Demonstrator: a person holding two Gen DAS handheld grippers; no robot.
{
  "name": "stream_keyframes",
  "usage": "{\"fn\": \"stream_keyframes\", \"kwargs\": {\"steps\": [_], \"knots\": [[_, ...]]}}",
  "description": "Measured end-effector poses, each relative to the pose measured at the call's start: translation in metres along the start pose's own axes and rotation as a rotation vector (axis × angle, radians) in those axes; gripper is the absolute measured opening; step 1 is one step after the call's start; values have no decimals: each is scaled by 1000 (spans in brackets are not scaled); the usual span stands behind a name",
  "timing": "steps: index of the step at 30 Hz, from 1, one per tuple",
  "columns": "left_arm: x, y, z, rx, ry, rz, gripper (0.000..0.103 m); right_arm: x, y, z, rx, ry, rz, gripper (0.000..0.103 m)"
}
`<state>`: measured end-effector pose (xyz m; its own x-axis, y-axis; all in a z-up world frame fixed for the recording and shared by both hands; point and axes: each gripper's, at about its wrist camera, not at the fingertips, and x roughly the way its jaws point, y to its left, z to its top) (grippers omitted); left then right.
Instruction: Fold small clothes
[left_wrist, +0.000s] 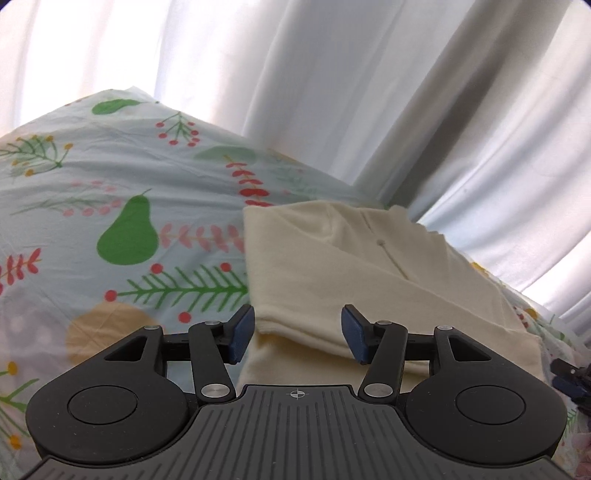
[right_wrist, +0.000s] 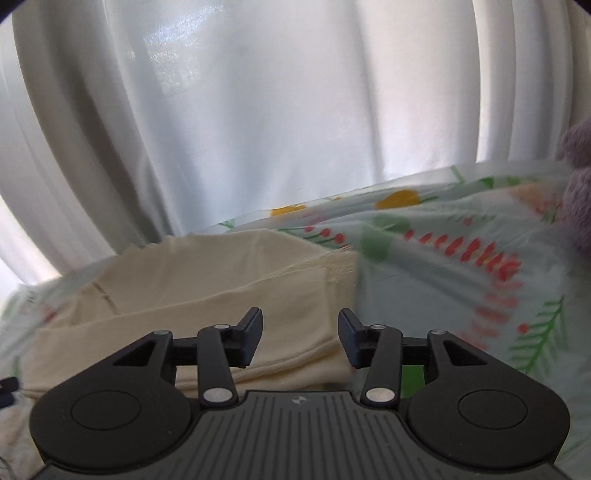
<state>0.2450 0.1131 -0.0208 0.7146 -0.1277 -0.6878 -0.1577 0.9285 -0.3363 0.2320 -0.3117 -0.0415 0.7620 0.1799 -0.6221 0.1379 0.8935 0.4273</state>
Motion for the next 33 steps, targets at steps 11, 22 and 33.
{"fn": "stream_keyframes", "kwargs": {"steps": [11,22,33], "knots": [[40,-30,-17,30,132,-76,61,42,-32,-13,396,129,51,38],[42,-28,-18,58,155,0,61,34,-22,-13,170,68,-71,6],[34,-54,-20,168,128,-2,62,6,14,-1,-67,38,-81,18]]}}
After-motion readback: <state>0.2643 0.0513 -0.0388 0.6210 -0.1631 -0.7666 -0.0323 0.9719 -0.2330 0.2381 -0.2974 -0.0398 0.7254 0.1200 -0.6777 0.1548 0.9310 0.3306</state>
